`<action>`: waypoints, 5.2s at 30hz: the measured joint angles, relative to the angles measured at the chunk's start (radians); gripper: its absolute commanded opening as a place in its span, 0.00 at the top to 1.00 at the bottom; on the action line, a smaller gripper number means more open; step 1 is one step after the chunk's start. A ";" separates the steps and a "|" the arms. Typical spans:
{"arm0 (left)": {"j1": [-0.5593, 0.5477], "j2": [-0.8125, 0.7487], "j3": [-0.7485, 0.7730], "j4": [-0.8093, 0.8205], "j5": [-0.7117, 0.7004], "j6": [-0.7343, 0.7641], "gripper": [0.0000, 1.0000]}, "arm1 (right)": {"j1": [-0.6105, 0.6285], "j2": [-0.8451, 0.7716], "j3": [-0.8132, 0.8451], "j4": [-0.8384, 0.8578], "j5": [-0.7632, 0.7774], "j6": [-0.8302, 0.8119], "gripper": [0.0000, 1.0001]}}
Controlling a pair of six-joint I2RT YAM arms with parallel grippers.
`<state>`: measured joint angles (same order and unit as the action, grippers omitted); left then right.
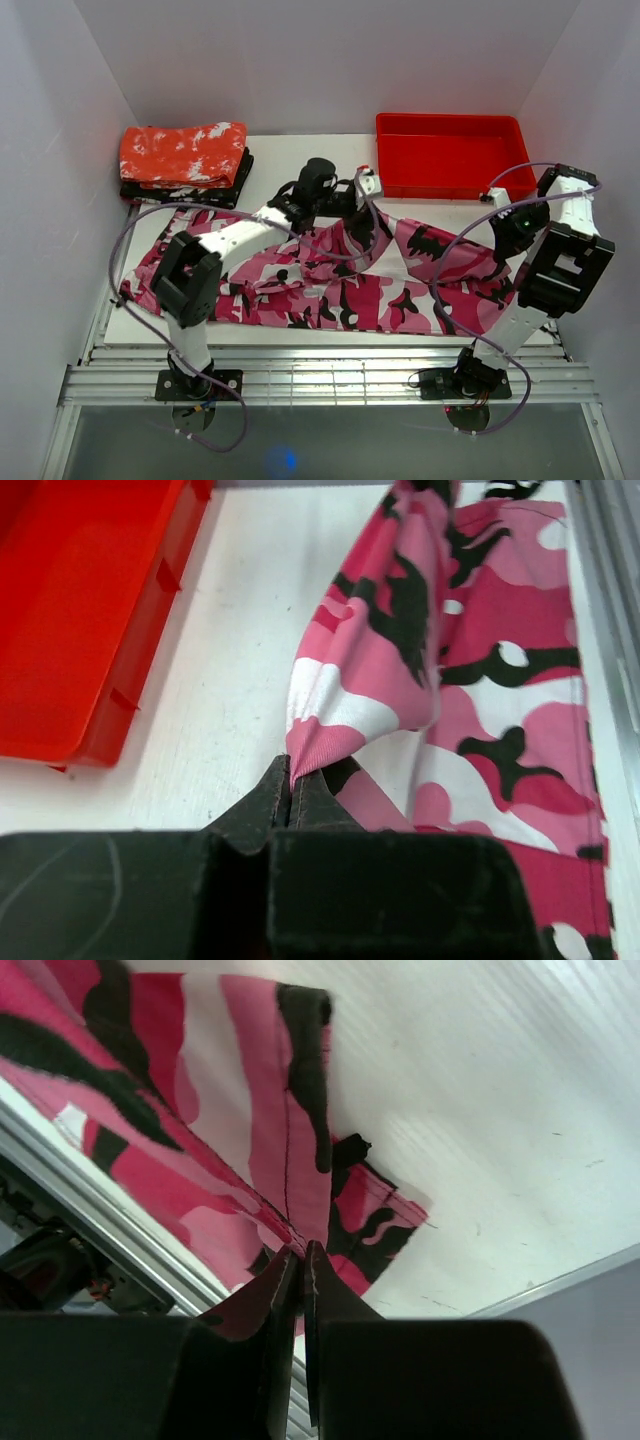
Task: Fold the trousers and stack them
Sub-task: Flatten the trousers out
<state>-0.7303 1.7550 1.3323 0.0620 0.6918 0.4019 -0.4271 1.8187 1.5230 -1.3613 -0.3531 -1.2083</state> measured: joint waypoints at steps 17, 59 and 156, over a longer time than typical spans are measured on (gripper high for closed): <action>0.183 0.610 0.515 -0.151 -0.079 -0.470 0.85 | 0.046 -0.119 -0.043 0.321 0.050 0.138 0.55; 0.844 0.025 -0.225 -0.680 -0.287 -0.153 0.41 | 0.080 -0.290 -0.268 0.595 0.360 -0.093 0.92; 1.186 -0.157 -0.125 -0.842 -0.122 0.134 0.35 | 0.087 -0.112 -0.150 0.515 -0.094 0.454 0.46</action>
<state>0.4561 1.5978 1.2076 -0.7795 0.5697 0.5354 -0.3401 1.7065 1.3727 -0.8459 -0.4473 -0.7540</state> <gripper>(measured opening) 0.677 0.562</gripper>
